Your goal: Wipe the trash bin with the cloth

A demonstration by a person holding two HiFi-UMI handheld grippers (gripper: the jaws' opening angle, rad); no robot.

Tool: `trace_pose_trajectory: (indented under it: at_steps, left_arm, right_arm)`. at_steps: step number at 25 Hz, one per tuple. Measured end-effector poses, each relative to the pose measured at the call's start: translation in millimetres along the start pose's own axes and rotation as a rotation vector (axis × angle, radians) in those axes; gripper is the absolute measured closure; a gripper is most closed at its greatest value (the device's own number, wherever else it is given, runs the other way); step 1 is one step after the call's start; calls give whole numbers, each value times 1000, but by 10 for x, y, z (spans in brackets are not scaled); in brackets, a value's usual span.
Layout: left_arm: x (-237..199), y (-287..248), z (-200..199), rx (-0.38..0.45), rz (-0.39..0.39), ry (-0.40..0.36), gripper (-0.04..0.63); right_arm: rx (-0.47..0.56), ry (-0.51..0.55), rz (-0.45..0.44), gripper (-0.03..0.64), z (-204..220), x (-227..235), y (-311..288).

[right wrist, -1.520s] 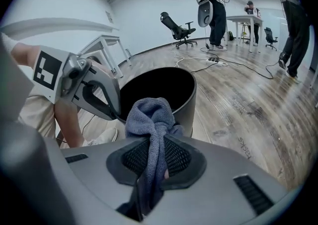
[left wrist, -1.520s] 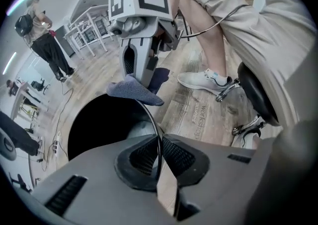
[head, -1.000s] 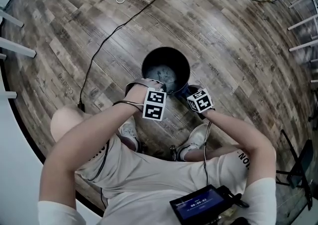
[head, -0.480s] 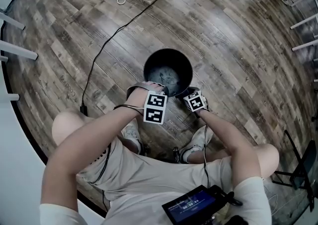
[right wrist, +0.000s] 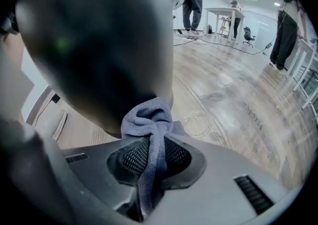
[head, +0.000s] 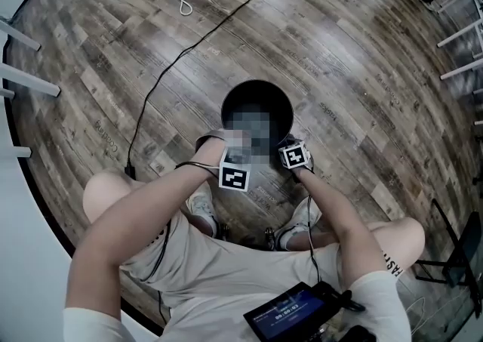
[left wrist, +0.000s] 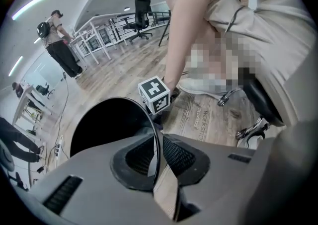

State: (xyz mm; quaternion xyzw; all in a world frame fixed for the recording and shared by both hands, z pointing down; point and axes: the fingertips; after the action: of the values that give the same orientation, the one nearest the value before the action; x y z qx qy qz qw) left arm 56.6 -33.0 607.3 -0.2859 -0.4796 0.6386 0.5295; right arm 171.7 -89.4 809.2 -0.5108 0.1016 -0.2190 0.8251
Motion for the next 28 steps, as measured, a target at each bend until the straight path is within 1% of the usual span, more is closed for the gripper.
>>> trace_pose_trajectory:
  at_steps: [1, 3, 5, 6, 9, 13, 14, 17, 19, 22, 28]
  left_arm:
    - [-12, 37, -13, 24, 6, 11, 545]
    - [-61, 126, -11, 53, 9, 18, 502]
    - [-80, 180, 46, 45, 11, -12, 464]
    - [-67, 186, 87, 32, 14, -37, 457]
    - [15, 146, 200, -12, 16, -86, 457]
    - [53, 73, 302, -66, -16, -126, 457]
    - [51, 54, 331, -78, -20, -125, 476]
    - [13, 26, 351, -86, -26, -95, 537]
    - [10, 20, 336, -90, -17, -83, 540]
    - [7, 17, 327, -95, -10, -63, 541]
    - [15, 14, 266, -73, 2, -2, 545]
  right_arm:
    - [2, -12, 13, 555, -48, 27, 95]
    - [12, -27, -3, 555, -164, 18, 297]
    - [10, -38, -34, 555, -233, -22, 555]
    - [7, -50, -45, 556, -241, -33, 698]
    - [8, -96, -68, 556, -251, -47, 1167]
    - [66, -114, -116, 557, -443, -153, 1719]
    - [82, -108, -131, 556, -493, -199, 1819]
    - [123, -68, -162, 557, -626, -344, 2055]
    - [140, -20, -168, 556, -665, -429, 2106]
    - [153, 49, -160, 555, -685, -510, 2022]
    - [163, 154, -122, 556, -744, -484, 1796]
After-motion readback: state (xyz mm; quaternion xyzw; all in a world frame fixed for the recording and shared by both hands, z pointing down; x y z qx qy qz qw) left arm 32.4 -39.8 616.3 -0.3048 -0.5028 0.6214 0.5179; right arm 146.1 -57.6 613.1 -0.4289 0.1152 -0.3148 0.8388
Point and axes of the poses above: the fingertips, and each gripper's own axes: y backward along the fingers, x to its right, z out of its underside, and after that the axes turned 3 degrees about y, right-handed
